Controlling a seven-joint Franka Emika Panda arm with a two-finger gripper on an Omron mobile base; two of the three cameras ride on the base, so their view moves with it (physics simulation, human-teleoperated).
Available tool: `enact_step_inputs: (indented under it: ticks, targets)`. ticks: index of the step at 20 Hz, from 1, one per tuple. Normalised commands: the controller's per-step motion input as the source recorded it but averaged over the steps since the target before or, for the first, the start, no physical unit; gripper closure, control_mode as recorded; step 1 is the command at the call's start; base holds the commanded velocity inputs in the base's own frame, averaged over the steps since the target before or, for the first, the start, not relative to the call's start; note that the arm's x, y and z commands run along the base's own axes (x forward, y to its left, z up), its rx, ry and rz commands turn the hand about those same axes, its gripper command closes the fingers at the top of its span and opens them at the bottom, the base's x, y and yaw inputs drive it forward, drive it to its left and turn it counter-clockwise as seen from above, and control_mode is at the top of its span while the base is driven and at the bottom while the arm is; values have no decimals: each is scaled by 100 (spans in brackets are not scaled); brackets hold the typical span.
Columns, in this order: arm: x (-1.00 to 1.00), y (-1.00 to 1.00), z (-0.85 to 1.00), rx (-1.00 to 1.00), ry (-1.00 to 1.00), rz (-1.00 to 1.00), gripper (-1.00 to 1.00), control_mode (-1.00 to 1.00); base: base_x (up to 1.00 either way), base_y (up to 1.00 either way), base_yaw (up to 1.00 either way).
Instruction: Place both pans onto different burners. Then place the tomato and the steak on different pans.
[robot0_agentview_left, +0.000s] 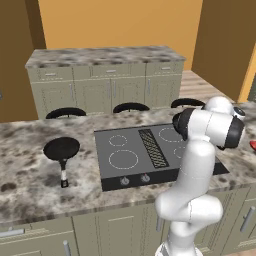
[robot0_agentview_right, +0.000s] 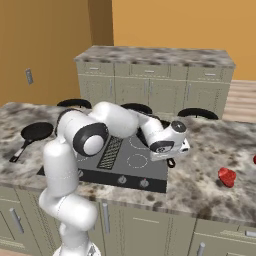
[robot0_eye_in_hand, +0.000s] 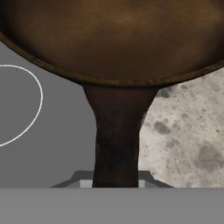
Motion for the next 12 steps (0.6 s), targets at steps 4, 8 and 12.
enact_step_inputs:
  ticks: [4,8,12]
  targets:
    - [-15,0,0,-1,0,26,100,-100,0,0,0]
    - [-26,-14,0,0,2,2,100,-100,0,0,0]
    - [-42,-10,0,0,3,8,100,-100,0,0,0]
